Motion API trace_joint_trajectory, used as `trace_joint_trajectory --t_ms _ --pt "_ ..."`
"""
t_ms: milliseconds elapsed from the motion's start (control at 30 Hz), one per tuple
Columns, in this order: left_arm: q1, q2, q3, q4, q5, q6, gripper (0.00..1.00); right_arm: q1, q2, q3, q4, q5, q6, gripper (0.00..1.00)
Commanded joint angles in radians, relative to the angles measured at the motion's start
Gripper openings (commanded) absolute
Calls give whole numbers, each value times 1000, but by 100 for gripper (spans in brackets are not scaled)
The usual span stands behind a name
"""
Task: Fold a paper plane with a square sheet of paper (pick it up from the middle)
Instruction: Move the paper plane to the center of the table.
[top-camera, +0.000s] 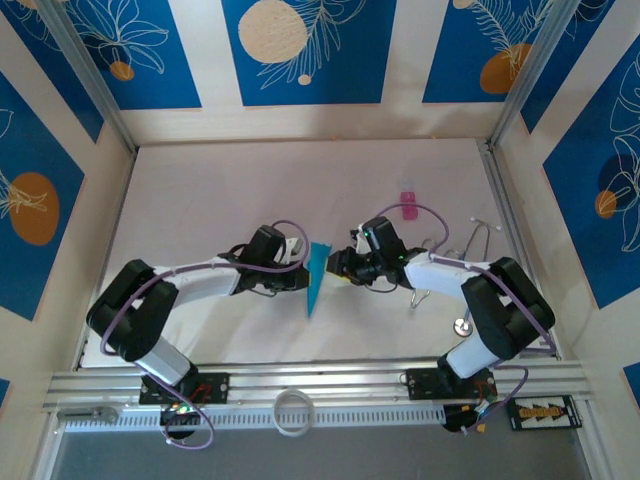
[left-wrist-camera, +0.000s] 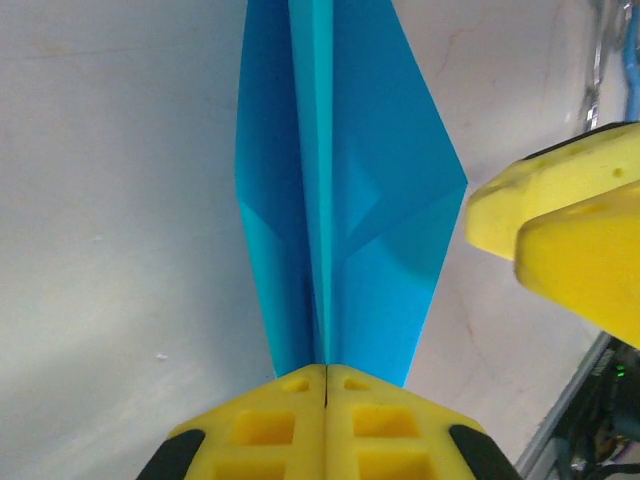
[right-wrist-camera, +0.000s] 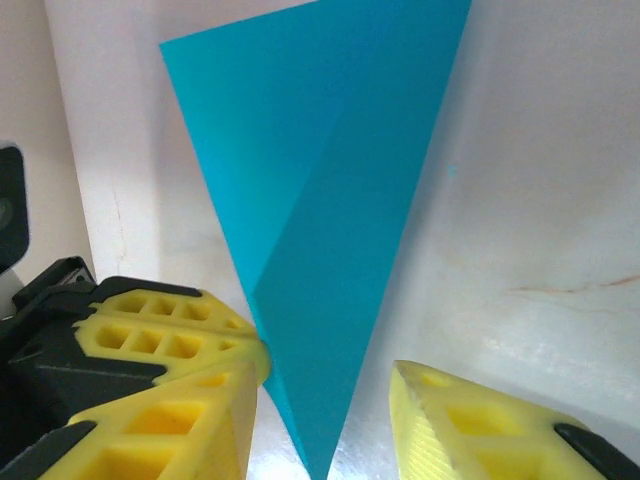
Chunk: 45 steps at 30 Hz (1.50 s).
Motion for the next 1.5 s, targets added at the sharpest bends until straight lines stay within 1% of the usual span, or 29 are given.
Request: trace_joint_trajectory --t_ms 0,133,233,367,567,733,800,933,1067,1200,1267,1367,1467 --pt "-10 -17 30 -67 -38 49 0 24 52 76 -49 -21 -24 41" --pt "-14 -11 29 -63 -33 43 0 44 119 142 -95 -2 -28 41" --pt "-17 -10 25 -57 -38 39 0 49 161 194 -188 52 -19 39" --pt "-19 -7 26 -53 -40 34 0 48 181 209 -233 78 -25 34" --pt "-18 -5 31 -66 -51 37 0 43 185 189 -242 78 -20 23" --pt "-18 7 46 -89 -48 51 5 24 174 127 -130 21 7 14" --pt "-18 11 54 -101 -48 61 8 13 177 115 -112 4 17 9" --pt "-19 21 60 -99 -34 61 14 1 176 96 -87 -5 25 6" --pt "-19 41 79 -109 -12 61 18 -14 176 66 -22 -41 48 5" --pt "-21 40 78 -100 -4 64 21 -19 181 63 -21 -48 48 5" --pt "-22 24 72 -91 -8 61 22 -19 181 64 -23 -50 46 4" --pt "-26 -18 55 -73 -45 52 24 -19 182 65 -29 -48 43 4" --pt "-27 -66 30 -31 -50 48 30 -20 183 71 -38 -50 42 4"
